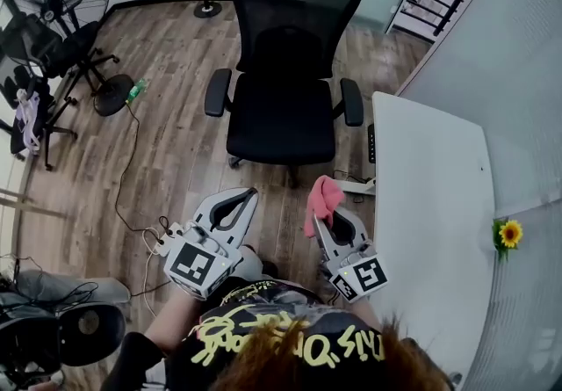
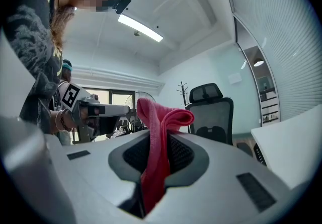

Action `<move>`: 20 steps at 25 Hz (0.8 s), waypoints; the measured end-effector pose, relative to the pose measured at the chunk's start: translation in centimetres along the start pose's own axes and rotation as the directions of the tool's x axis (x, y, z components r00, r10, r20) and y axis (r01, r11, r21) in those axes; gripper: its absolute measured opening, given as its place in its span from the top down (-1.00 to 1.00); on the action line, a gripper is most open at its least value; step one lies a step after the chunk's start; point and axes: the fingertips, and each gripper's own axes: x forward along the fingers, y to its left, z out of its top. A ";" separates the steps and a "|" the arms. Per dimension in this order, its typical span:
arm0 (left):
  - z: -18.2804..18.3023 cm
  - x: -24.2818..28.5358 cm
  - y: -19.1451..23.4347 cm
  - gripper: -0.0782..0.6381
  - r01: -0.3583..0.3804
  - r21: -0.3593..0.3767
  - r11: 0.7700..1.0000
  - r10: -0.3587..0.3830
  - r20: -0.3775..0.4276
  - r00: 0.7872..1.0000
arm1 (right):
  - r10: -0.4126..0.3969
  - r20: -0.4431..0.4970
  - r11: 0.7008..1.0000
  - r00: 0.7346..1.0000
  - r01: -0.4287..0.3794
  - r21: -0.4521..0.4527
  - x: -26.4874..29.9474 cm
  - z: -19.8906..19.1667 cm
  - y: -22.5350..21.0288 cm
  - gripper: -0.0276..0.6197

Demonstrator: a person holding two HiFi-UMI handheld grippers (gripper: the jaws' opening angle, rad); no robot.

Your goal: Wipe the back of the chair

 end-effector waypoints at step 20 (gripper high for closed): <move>-1.3 11.4 12.9 0.81 0.069 0.009 0.998 -0.068 -0.044 0.997 | -0.038 -0.012 0.999 0.999 0.038 -0.012 14.2 0.3 -8.4 0.73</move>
